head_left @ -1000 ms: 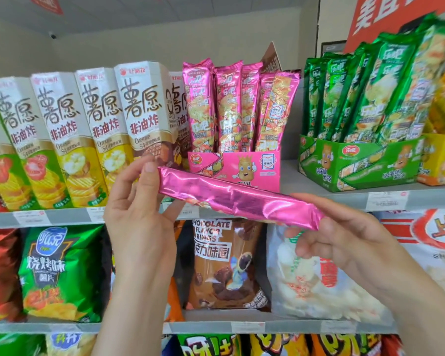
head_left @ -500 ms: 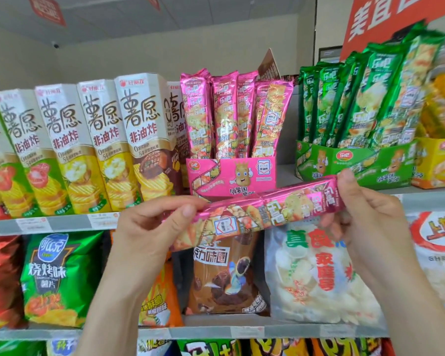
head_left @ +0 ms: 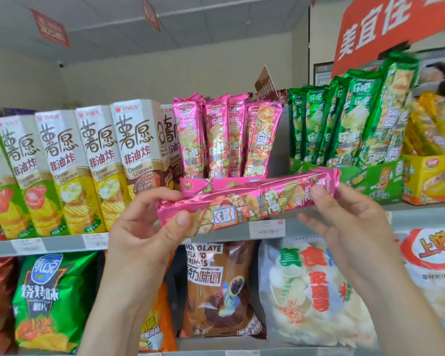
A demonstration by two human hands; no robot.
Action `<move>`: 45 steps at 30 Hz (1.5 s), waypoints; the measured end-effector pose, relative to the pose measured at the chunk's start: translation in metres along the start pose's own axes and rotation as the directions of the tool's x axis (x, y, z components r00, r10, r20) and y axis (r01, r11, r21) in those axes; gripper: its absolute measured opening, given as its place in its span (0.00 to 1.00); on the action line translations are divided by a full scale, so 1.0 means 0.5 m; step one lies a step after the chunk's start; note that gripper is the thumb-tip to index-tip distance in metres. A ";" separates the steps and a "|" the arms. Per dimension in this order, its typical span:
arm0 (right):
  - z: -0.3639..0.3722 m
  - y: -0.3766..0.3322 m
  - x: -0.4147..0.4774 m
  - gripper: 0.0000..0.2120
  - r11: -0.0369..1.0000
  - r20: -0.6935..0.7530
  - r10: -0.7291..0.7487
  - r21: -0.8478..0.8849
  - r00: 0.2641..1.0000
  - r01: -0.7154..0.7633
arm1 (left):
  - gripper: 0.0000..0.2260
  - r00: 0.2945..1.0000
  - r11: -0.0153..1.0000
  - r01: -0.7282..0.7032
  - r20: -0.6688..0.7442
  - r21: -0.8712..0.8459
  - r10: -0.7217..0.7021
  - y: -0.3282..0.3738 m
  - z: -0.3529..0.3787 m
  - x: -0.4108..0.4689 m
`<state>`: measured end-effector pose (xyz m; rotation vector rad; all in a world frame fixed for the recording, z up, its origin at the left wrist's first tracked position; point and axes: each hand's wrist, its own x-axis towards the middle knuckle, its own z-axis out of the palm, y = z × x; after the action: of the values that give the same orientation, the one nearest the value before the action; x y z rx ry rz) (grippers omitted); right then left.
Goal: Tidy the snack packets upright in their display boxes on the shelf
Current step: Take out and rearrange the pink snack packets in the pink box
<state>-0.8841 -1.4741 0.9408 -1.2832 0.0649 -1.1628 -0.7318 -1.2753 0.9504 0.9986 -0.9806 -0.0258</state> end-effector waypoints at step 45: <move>0.004 -0.212 0.195 0.10 0.431 0.100 -0.739 -0.691 0.666 0.581 | 0.21 0.767 -0.040 -0.642 0.641 0.766 -0.030 0.095 0.254 0.385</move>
<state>-0.9034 -1.5234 1.0748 -1.9165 0.1656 -2.1301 -0.7256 -1.4192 1.1367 2.1291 -1.7931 1.1023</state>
